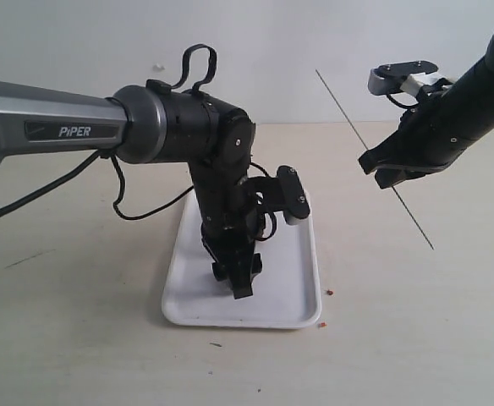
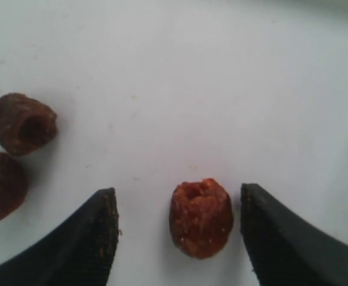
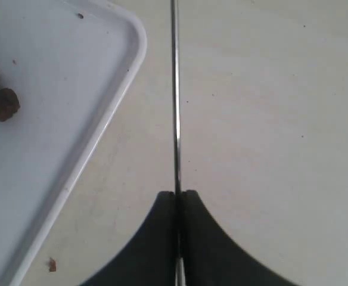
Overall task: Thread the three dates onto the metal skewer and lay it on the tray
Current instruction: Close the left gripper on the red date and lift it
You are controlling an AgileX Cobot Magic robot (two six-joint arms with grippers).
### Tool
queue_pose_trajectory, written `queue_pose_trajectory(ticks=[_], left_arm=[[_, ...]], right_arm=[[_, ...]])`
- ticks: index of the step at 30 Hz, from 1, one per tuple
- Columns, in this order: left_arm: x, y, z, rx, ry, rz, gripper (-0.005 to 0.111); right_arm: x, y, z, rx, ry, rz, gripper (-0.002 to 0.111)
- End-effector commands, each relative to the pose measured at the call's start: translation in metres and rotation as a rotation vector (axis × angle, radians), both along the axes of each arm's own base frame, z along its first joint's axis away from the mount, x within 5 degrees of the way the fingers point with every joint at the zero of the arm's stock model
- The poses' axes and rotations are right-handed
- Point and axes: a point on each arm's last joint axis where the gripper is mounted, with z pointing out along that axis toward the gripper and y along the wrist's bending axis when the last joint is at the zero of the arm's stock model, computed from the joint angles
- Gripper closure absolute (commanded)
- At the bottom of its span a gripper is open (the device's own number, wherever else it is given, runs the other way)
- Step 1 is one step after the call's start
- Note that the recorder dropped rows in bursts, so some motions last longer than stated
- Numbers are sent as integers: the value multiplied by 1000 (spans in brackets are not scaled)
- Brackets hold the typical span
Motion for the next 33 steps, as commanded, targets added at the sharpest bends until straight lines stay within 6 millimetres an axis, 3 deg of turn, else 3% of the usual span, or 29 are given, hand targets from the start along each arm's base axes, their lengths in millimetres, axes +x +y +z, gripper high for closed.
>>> queue_pose_trajectory(ticks=[1,9,16,25,29,33], left_arm=[[1,-1,-9,10,21,2,47],[0,0,-11,18,30,1,50],[0,0,-13,25,28,-3,76],[5,5,-12,83,-29,-72,76],[9,4,5,44,-96,-31,76],[22,5,41,-130,-202,172,76]], right_arm=[[3,-1,4,0,-28,-4,108],[3,-2,4,-1,-33,-6,108],[3,-2,4,-1,-33,-6,108],[4,-2,4,-2,-35,-7,108],[4,-2,4,-3,-40,-9,108],[4,-2,4,-3,-40,-9,108]])
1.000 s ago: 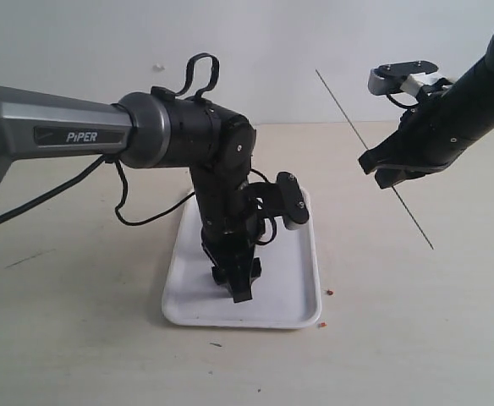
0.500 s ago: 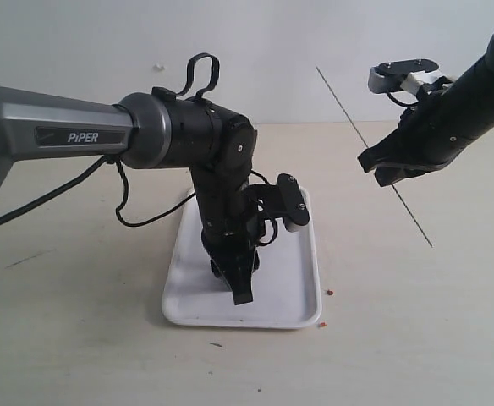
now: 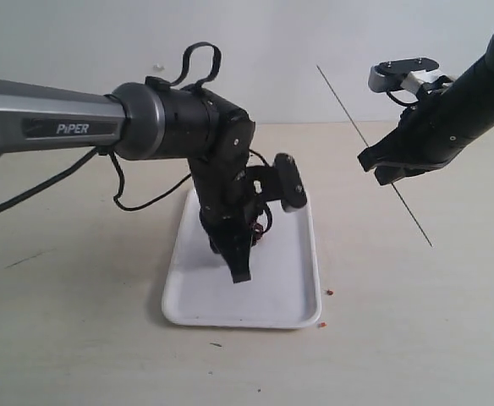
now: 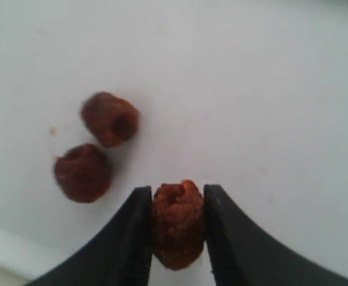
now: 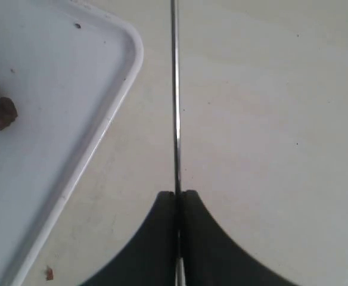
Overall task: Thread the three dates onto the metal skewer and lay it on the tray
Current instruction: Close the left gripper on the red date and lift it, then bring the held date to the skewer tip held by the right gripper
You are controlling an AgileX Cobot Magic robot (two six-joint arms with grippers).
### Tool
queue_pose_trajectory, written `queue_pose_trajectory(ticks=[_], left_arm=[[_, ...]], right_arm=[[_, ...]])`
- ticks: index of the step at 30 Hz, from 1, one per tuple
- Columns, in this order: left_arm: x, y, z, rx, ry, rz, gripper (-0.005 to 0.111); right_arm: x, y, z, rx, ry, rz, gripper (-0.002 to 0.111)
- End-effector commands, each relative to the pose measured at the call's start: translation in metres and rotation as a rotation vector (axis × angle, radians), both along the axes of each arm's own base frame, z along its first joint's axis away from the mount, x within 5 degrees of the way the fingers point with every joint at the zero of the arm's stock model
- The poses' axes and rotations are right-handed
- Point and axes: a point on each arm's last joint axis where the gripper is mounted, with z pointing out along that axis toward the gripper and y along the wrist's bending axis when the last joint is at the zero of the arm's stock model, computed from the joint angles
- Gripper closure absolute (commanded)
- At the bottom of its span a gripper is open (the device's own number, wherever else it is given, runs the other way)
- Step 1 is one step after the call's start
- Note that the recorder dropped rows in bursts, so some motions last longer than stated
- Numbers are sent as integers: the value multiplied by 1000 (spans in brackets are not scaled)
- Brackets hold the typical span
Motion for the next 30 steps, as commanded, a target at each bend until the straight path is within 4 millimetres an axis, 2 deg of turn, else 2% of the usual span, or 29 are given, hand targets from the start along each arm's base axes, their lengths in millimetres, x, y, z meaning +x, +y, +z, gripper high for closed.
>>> queue_pose_trajectory(ticks=[1,4,7,10,18,22,26,30], left_arm=[[17,7,42,-214,-109,238,76],[40,27,66,-439,-126,613,76],[60,50,74,-629,-50,894,76],[79,71,80,-829,74,1110,76],[99,95,91,-1082,206,1293,76],[104,96,96,-1169,224,1323,76],[107,97,100,-1236,218,1358,76],[108,98,100,-1233,192,1344,76]], right_arm=[[2,-1,3,1,-21,-4,108],[2,-1,3,5,-21,-6,108],[-2,7,-2,92,22,-16,108],[-9,15,-10,156,90,66,108],[-15,24,-34,270,261,110,108],[-19,36,-45,404,328,208,108],[-21,49,-49,589,320,368,108],[-20,54,-47,636,289,397,108]])
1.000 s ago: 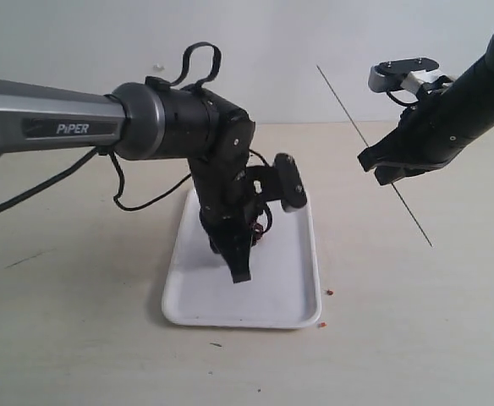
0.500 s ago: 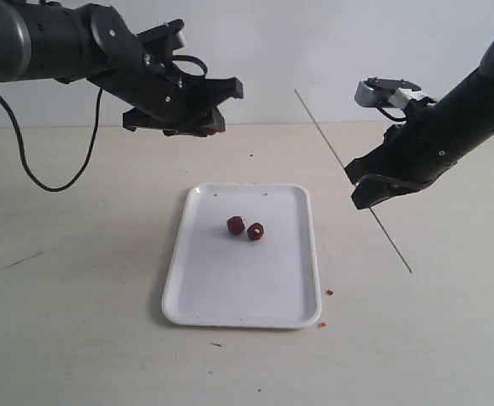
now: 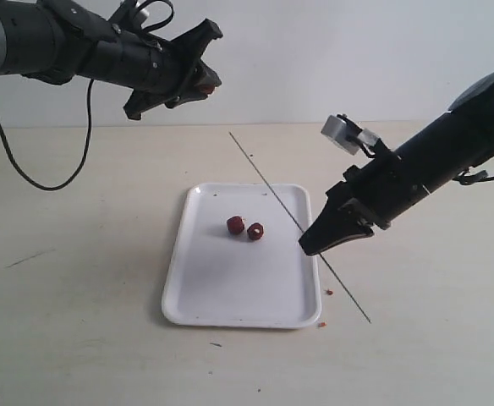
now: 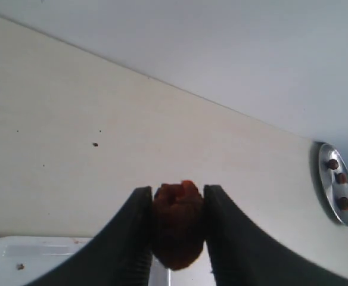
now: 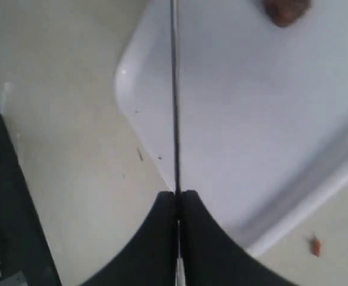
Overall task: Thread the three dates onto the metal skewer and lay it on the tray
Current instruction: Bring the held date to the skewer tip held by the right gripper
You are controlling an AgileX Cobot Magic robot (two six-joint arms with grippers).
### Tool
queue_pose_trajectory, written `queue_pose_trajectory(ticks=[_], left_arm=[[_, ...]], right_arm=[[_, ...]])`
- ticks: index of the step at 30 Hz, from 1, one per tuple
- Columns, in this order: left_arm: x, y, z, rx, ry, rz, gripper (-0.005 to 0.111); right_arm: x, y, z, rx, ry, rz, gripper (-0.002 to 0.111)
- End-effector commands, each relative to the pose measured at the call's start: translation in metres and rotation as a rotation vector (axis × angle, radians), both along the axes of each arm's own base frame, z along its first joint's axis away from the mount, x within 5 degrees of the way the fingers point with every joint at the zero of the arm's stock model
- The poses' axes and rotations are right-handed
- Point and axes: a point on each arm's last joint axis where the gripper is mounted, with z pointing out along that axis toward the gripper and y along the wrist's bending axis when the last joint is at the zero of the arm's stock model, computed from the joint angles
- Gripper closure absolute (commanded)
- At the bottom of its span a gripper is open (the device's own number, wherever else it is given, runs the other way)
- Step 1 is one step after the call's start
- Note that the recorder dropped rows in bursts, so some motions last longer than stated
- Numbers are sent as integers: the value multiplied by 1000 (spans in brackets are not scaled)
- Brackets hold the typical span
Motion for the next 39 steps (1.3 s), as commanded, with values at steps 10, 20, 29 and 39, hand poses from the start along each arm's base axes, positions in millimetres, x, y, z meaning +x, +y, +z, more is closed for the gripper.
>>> queue_pose_trajectory(ticks=[10,20,29,39], left_arm=[[1,-4,-1,37,-63,-12,76],[-4,-16,-2,38,-63,-36,76],[-8,-23,-3,55,-70,-78,76],[-14,-32,-4,66,-71,-124,76]], right_arm=[[5,13,7,122,-85,-3,108],[11,11,3,73,-122,-60,108],[13,11,4,83,-133,-72,108],[14,11,4,79,-148,-81,108]])
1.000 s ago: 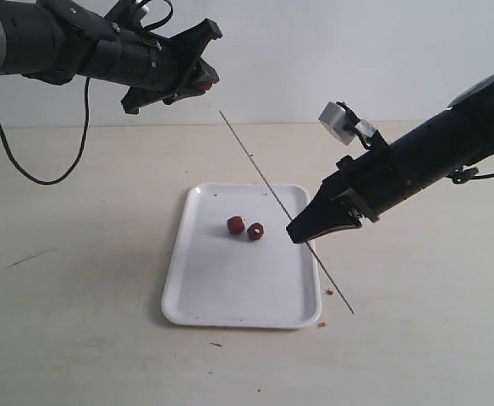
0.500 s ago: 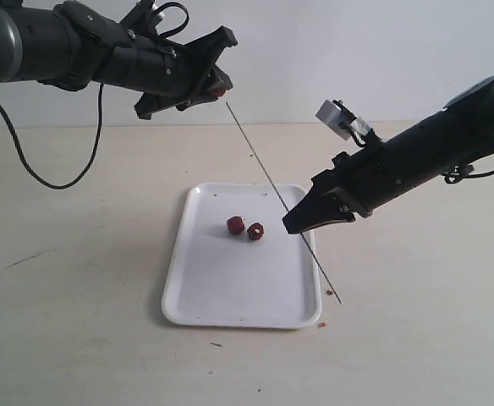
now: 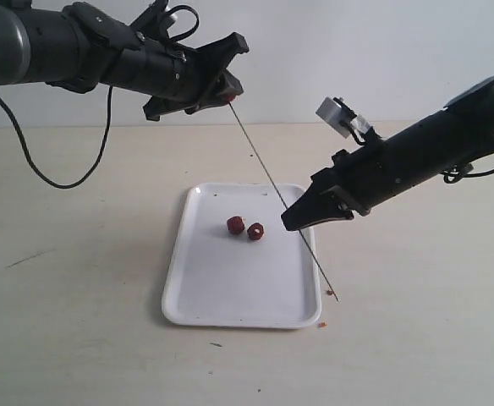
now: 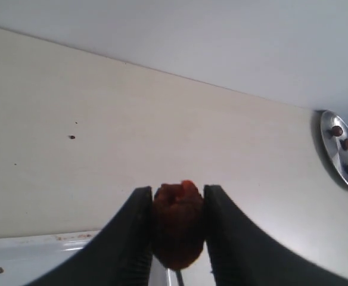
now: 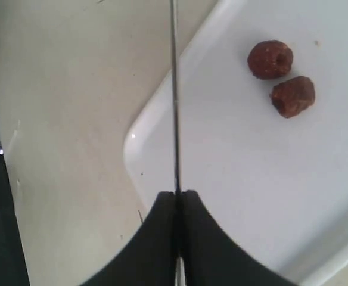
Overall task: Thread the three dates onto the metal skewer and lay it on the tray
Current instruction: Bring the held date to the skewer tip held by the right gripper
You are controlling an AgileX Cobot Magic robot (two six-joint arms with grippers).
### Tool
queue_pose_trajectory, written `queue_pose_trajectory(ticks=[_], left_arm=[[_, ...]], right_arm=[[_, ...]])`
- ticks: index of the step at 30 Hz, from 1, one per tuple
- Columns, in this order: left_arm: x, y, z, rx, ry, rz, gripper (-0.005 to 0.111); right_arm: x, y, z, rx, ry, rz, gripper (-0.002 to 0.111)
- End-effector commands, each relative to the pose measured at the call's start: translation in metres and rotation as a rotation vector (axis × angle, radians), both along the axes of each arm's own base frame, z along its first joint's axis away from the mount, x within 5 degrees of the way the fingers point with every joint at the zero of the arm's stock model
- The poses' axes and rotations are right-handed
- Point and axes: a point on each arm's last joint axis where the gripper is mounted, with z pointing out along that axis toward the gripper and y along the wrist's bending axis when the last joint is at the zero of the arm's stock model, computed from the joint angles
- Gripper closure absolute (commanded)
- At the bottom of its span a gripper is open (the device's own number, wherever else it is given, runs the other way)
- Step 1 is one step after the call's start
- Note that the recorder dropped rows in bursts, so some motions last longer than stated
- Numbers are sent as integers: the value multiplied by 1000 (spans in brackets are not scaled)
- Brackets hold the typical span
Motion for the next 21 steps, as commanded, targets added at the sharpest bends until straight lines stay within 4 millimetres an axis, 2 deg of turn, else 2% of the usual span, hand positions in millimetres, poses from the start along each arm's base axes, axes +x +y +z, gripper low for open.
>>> queue_pose_trajectory(ticks=[1,11,21], left_arm=[[-5,-7,1,3,0,-29,76],[-11,-16,0,19,-3,-79,76],[-16,-23,-1,36,-8,-124,76]], right_arm=[[2,0,1,1,-21,-20,108],[10,1,4,25,-75,-91,108],[24,3,17,138,-254,-175,108]])
